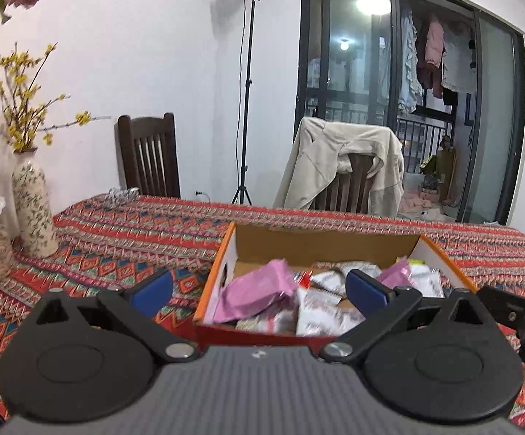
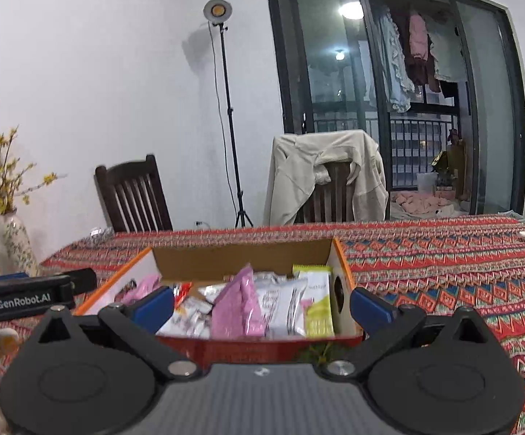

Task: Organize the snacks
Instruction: 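Withdraw both tools from the box toward the remaining packets, then grasp a white packet with the right tool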

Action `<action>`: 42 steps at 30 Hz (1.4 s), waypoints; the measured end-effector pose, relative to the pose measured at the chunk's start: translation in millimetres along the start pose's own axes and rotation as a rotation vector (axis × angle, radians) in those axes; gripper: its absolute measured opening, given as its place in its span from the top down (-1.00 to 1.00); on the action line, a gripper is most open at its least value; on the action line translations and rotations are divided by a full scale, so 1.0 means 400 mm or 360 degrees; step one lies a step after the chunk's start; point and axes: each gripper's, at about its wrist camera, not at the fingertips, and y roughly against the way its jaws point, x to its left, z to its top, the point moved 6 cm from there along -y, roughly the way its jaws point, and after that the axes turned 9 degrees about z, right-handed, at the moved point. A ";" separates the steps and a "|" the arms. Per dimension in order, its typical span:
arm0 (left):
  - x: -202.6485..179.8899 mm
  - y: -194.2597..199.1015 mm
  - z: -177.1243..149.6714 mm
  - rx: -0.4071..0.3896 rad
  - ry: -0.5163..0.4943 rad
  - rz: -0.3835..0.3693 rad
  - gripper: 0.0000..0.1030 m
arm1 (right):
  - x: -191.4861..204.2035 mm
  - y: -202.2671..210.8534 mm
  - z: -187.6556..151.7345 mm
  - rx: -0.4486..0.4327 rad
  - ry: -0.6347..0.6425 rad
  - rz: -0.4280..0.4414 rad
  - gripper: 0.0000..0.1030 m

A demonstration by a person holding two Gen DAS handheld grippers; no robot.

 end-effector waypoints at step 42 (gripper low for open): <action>0.170 -0.101 -0.195 0.0340 0.0200 -0.0199 -1.00 | 0.054 -0.264 -0.221 0.0594 0.0019 -0.0108 -0.87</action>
